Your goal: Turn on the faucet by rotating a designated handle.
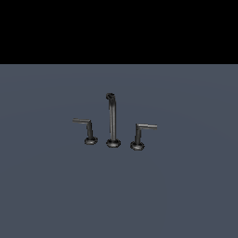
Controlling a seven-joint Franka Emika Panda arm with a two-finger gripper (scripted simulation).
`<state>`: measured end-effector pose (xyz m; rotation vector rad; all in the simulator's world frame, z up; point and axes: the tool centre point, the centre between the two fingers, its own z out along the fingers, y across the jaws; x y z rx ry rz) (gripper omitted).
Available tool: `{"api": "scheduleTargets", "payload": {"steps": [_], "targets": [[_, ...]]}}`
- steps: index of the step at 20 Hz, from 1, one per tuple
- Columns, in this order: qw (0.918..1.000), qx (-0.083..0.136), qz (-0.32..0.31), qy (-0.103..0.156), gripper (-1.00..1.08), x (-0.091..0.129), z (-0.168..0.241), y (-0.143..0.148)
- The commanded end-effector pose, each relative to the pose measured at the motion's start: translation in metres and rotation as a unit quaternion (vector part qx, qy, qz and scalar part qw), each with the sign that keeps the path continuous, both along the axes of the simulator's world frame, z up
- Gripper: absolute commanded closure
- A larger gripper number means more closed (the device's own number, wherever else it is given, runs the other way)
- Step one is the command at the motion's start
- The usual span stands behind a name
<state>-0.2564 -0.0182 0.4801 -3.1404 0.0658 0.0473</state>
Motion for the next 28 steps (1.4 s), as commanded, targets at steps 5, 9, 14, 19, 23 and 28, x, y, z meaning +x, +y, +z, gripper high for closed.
{"api": "scheduleTargets", "payload": {"steps": [5,9,14,19,23,28], "targets": [[1.0000,0.000,-0.005,0.000,1.08,0.002,-0.002,0.001],[0.9998,0.000,-0.021,0.000,1.08,0.006,-0.010,0.003],[0.9985,-0.001,-0.055,-0.001,1.08,0.016,-0.026,0.008],[0.9943,-0.001,-0.107,-0.001,1.08,0.033,-0.050,0.014],[0.9874,-0.002,-0.158,-0.002,1.08,0.050,-0.074,0.019],[0.9746,-0.002,-0.224,-0.003,1.08,0.073,-0.106,0.022]]}}
